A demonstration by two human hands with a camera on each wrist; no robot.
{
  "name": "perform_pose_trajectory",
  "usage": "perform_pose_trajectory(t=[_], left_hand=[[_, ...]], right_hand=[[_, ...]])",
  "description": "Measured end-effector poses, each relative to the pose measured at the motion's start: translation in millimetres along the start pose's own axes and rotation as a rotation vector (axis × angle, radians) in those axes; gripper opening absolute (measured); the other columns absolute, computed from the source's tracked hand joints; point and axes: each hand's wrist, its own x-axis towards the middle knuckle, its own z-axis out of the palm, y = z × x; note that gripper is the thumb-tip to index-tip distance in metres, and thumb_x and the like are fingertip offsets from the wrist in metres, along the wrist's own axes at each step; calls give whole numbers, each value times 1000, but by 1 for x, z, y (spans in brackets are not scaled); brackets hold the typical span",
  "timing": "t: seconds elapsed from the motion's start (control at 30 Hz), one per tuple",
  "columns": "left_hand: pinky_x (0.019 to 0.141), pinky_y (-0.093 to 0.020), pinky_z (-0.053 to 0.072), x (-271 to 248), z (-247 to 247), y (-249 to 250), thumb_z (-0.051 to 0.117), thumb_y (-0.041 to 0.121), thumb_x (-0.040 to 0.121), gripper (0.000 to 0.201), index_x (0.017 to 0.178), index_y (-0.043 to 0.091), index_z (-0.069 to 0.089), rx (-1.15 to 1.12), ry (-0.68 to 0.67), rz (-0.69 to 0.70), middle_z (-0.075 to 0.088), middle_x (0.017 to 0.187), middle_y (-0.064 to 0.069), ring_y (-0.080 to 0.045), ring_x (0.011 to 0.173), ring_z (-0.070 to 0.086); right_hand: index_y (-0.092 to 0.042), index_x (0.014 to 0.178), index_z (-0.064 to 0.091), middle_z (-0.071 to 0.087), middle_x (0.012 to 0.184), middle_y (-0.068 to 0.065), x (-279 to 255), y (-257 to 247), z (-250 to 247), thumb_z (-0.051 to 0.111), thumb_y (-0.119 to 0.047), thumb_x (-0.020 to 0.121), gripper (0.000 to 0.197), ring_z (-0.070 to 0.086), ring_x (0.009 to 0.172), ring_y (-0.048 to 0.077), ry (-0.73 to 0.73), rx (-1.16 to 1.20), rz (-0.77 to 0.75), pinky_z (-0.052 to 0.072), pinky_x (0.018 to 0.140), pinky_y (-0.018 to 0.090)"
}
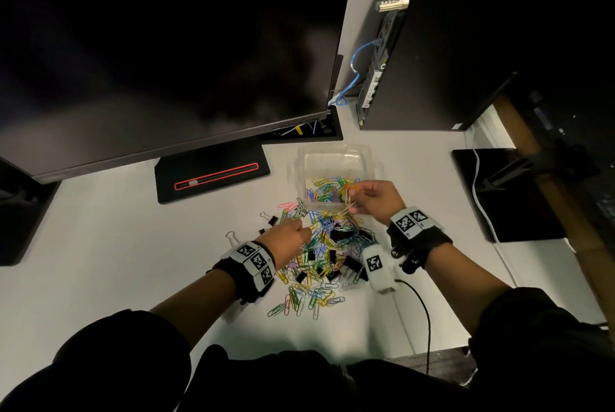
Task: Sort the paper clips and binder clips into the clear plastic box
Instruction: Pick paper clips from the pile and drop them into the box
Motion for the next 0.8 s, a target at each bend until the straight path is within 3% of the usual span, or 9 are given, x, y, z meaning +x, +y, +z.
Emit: perform_pose_trajectory(t=[0.1, 0.23, 0.33, 0.37, 0.47, 0.6, 0.67, 0.73, 0.8], left_hand=[[90, -37, 42, 0, 3, 2, 53, 8, 90, 33, 123, 6, 47, 32, -1, -16, 49, 118, -16, -29, 111, 45], [86, -36, 40, -1, 4, 5, 56, 1, 85, 42, 125, 5, 42, 57, 0, -39, 47, 119, -15, -28, 110, 45], [89, -36, 40, -1, 2, 6, 60, -3, 80, 49, 125, 5, 42, 42, -5, -48, 47, 122, -15, -29, 112, 45], [89, -36, 40, -1, 2, 6, 62, -1, 80, 51, 126, 6, 42, 32, -4, -51, 47, 122, -14, -28, 113, 45], [90, -33, 40, 0, 2, 4, 63, 1, 82, 47, 125, 7, 45, -50, 5, -81, 48, 122, -13, -27, 113, 48], [93, -28, 37, 5, -2, 3, 41, -2, 93, 32, 123, 6, 51, -121, 46, -141, 52, 124, -13, -27, 114, 49], [96, -28, 36, 6, -3, 1, 41, 1, 95, 31, 124, 6, 50, -139, 39, -148, 52, 125, -13, -27, 116, 49], [98, -28, 36, 6, -4, 0, 41, 3, 95, 32, 126, 7, 50, -176, 31, -162, 52, 127, -13, -26, 118, 49], [99, -26, 37, 8, -4, -3, 43, 4, 95, 32, 126, 8, 51, -235, 38, -183, 54, 129, -11, -25, 118, 51]], right_hand=[[8, 109, 60, 60, 73, 6, 15, -3, -3, 54, -4, 90, 24, 63, 48, 5, 96, 85, -9, 55, 54, 14], [11, 108, 58, 59, 72, 8, 25, -4, -4, 50, -4, 92, 23, 62, 55, 11, 97, 116, 42, 55, 55, 16], [-2, 89, 61, 63, 94, 15, 29, -4, -4, 45, 2, 92, 16, 61, 78, 26, 69, 112, 68, 55, 69, 24], [-8, 86, 59, 61, 101, 16, 32, -3, -3, 44, 3, 91, 19, 60, 81, 25, 65, 136, 77, 55, 71, 24], [-2, 105, 58, 59, 99, 11, 34, -2, -6, 44, 5, 90, 22, 58, 78, 18, 83, 153, 117, 53, 60, 15], [9, 117, 53, 65, 96, 21, 33, -3, -12, 47, 12, 86, 31, 65, 78, 22, 47, 173, 158, 54, 71, 22], [9, 117, 52, 63, 109, 26, 33, -4, -13, 47, 10, 87, 30, 66, 97, 29, 70, 110, 150, 54, 71, 21], [12, 119, 48, 56, 120, 33, 30, -6, -17, 48, 12, 86, 33, 57, 113, 37, 9, 25, 107, 51, 78, 23], [15, 121, 43, 66, 102, 29, 30, -4, -20, 49, 15, 84, 37, 66, 97, 28, -73, -21, 48, 50, 79, 20]])
